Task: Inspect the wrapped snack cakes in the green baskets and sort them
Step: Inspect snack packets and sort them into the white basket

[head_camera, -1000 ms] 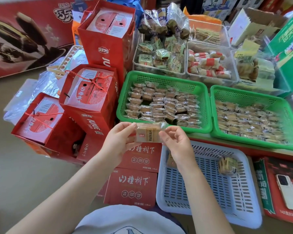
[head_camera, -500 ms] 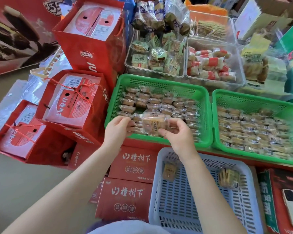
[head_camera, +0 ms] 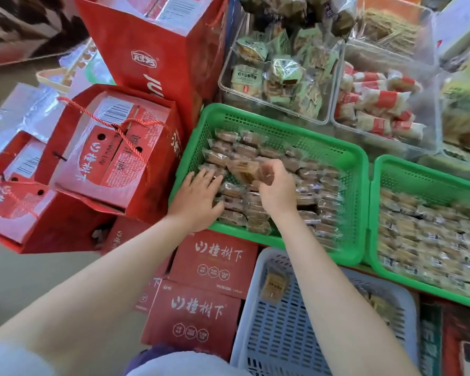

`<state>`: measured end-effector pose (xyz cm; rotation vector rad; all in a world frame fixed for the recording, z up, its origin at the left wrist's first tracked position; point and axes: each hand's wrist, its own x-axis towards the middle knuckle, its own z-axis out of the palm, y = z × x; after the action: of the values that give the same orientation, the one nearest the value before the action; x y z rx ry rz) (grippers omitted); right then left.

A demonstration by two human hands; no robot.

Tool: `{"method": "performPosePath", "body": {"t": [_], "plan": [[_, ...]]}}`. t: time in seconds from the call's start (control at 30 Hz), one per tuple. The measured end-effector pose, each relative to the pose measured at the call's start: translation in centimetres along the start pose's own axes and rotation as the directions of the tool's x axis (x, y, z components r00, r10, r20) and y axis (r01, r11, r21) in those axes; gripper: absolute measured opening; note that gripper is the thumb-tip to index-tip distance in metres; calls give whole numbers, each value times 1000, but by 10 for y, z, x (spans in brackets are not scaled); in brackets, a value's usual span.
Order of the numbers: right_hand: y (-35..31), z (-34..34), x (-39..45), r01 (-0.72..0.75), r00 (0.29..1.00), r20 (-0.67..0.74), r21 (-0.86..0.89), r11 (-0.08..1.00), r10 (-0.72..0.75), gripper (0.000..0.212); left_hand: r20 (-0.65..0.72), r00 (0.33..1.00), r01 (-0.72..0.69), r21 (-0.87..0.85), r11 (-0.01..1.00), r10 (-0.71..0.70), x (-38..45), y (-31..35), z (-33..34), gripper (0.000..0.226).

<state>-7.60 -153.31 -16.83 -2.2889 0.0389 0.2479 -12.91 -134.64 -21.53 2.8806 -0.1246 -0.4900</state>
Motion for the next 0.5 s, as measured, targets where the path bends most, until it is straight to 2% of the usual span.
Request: {"method": "performPosePath", "body": {"t": [0.07,0.13,0.23,0.33,0.5], "plan": [[5,3,3,90,995,43,-144,985,-85,40,-18,999,34,-33,999,-34,1,2,0,71],[7,4,4,205,979,66,-245,947,-195,38,-33,998,52,-64,997,-54,0,4,0,72],[5,12,10,358,934,155,-400,844,-322,33,-49,997,50,-85,995,-55,0,4,0,70],[2,21,16,434,900,265,-502,748,-345,35,-62,997,50,-92,994,-56,0,4,1,70],[-7,35,27,442,893,345,-566,695,-288,38,-80,996,39,-102,994,-47,0,3,4,71]]}}
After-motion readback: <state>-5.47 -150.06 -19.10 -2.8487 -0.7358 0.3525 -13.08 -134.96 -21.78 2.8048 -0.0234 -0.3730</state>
